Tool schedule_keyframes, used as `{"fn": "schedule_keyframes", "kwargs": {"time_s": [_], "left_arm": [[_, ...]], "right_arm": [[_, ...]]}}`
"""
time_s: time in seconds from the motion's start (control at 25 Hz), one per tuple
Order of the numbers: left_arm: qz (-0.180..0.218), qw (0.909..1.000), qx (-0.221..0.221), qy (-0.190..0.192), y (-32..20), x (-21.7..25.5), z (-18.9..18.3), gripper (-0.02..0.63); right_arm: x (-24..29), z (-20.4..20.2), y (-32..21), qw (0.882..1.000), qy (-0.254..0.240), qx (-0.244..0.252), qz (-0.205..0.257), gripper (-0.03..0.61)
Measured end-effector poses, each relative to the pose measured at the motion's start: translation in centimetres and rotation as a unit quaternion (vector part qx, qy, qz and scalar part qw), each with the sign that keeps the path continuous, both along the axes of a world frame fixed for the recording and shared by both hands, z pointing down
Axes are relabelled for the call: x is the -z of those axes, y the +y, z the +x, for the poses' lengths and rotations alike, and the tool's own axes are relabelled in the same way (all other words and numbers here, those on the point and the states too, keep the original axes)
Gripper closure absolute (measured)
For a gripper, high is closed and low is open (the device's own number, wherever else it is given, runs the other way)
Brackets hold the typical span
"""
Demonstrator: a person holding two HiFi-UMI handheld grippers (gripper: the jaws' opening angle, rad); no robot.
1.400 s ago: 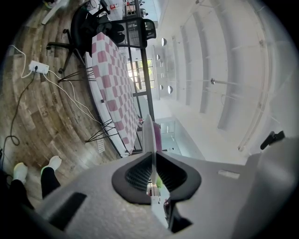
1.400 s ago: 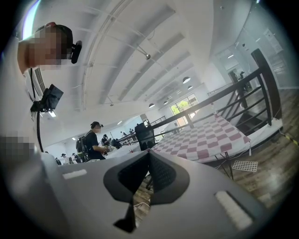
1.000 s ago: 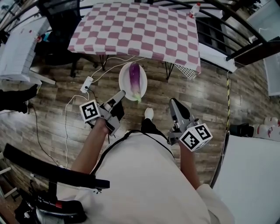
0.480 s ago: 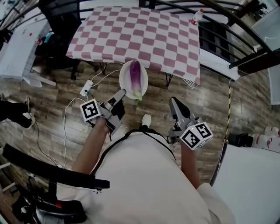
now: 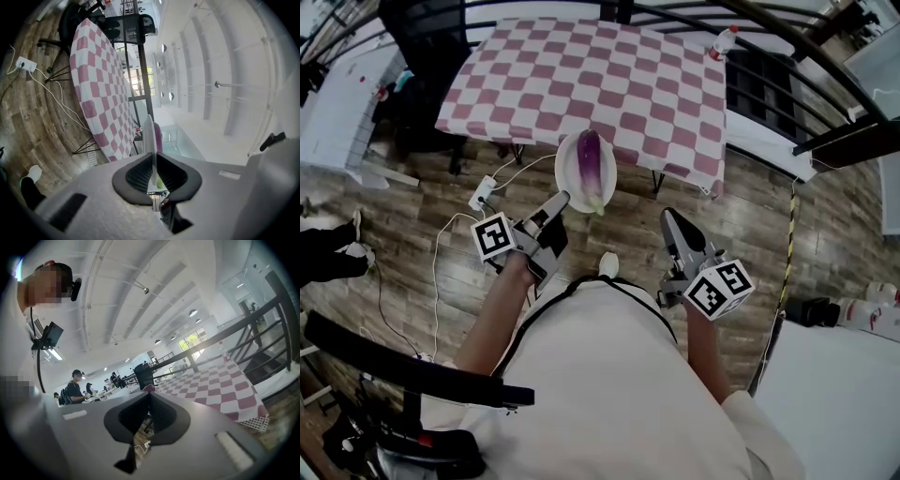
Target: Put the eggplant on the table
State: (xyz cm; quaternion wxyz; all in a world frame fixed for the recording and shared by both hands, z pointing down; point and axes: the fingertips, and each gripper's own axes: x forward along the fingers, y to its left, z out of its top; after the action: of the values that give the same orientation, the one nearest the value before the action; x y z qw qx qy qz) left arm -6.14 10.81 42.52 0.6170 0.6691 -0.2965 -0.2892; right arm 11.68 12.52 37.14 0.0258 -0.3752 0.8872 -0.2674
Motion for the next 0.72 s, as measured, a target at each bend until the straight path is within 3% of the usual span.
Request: {"fn": "schedule_keyframes", "kwargs": {"time_s": [0.72], "left_arm": [[-0.008, 0.9996, 0.026, -0.006, -4.7, -1.4, 4.3, 0.578]], "right_arm": [[-2.1, 4.6, -5.7, 0.999, 0.0, 0.03, -0.012, 0.571]]}}
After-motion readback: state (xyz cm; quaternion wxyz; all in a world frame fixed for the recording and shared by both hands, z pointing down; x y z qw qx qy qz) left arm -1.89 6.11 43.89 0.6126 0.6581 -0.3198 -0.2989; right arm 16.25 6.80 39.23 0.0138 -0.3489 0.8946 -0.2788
